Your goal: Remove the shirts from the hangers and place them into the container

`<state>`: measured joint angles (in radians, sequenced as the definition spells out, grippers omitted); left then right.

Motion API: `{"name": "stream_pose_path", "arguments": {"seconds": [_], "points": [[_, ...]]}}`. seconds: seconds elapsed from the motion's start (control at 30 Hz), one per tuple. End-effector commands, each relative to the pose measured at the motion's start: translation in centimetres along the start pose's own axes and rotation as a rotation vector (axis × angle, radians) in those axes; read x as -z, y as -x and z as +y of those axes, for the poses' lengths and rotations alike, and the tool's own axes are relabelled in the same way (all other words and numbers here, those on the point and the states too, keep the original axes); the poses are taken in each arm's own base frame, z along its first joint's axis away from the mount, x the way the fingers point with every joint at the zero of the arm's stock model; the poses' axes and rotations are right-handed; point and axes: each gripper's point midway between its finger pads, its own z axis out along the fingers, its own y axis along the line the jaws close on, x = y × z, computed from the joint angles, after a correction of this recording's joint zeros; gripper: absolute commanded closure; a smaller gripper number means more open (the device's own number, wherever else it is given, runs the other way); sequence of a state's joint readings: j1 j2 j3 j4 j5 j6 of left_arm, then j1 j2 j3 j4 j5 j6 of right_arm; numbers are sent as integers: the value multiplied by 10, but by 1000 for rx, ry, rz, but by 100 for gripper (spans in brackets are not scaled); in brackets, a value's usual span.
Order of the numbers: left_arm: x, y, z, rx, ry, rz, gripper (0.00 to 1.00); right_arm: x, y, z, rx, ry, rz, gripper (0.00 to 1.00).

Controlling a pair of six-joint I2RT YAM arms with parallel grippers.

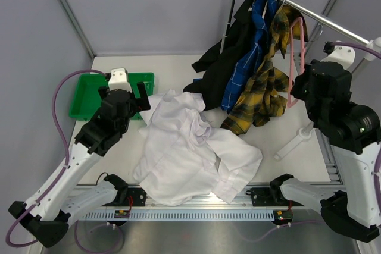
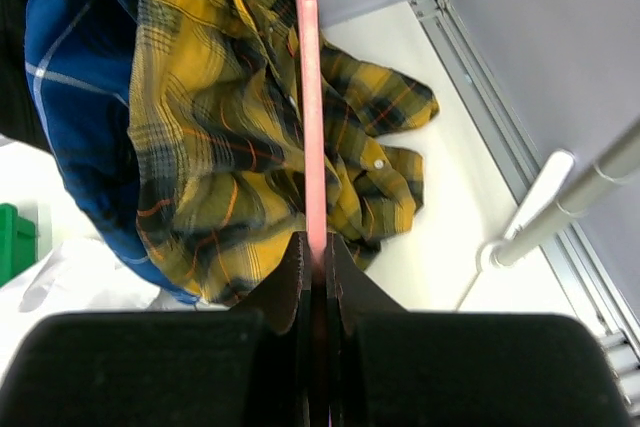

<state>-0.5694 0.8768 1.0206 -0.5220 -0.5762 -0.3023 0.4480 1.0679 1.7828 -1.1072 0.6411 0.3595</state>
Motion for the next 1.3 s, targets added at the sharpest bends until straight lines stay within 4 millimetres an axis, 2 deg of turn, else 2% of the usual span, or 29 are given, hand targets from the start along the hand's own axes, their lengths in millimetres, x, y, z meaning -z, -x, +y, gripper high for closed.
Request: {"name": "stream_pose_path", "arguments": {"seconds": [0.0, 0.23, 0.4, 0.77, 1.27], "points": [[-1, 7, -2, 23, -18, -26, 1, 22, 0, -17, -6, -19, 41, 100], [1, 10, 2, 28, -8, -41, 1, 38, 0, -32, -10, -61, 83, 100], [2, 11, 1, 29, -19, -39, 1, 45, 3, -52, 20, -159, 89, 100], [3, 11, 3, 30, -13, -44, 1, 18, 18, -40, 72, -224, 64, 100], [5, 12, 4, 31, -16, -51, 1, -8, 35, -44, 65, -291, 28, 100]]}}
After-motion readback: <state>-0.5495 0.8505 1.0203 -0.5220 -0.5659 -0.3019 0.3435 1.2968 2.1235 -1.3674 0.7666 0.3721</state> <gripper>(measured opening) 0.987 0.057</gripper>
